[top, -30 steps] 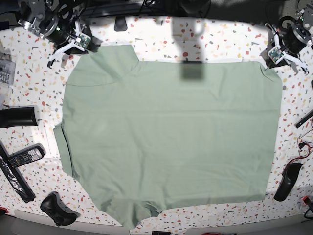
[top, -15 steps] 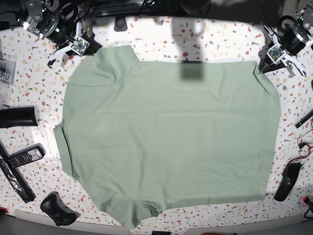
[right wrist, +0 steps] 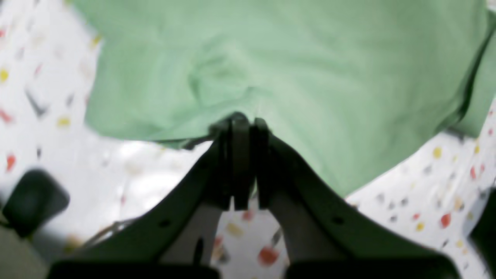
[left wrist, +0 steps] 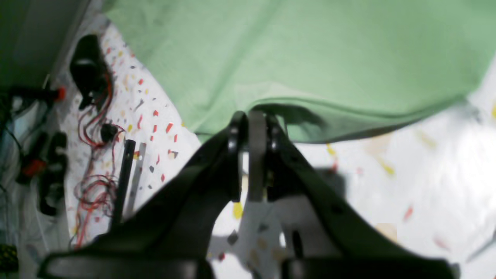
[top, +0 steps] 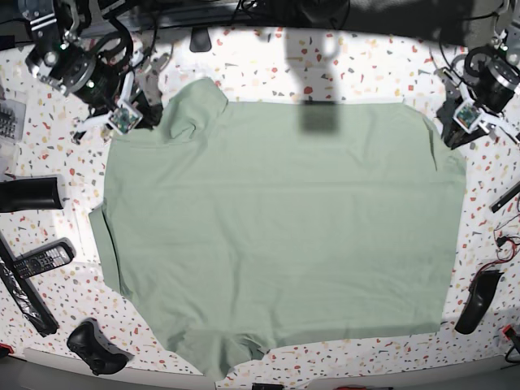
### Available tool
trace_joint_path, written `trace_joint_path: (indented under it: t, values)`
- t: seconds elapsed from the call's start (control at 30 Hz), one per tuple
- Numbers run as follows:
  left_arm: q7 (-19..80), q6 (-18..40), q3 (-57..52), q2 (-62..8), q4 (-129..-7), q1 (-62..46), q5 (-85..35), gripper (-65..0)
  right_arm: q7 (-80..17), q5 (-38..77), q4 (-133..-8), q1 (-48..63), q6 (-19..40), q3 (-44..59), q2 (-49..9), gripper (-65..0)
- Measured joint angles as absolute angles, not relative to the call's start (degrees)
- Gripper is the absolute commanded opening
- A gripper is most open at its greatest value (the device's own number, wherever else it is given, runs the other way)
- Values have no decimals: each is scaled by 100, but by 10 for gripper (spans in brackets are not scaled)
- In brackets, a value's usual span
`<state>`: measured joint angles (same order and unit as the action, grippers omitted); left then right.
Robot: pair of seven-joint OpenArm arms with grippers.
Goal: Fold the T-shirt properly
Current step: 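Lift the shoulder edge and fold it over toward the hem with both grippers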
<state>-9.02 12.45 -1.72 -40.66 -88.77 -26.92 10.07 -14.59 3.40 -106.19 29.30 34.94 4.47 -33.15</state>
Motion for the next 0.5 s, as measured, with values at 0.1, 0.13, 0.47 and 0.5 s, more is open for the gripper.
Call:
trace_joint_path:
  t: [0.1, 0.13, 0.47, 0.5]
  values:
    - [-895, 1260, -172, -4066, -8877, -2613, 871, -650, -1636, 537, -10621, 2668, 3489, 445, -3315, -650]
    - [-893, 1247, -172, -4066, -8877, -2578, 869, -650, -1715, 613, -10621, 2578, 3479, 443, -3315, -650]
    - [-569, 1240, -172, -4032, -8873, -1953, 82, -650, -1820, 607, -10167, 1702, 3199, 443, -3262, -650]
    - [-550, 1240, -172, -4010, -8873, -1909, -21, -650, -1848, 609, -10068, 1610, 3186, 445, -3199, -650]
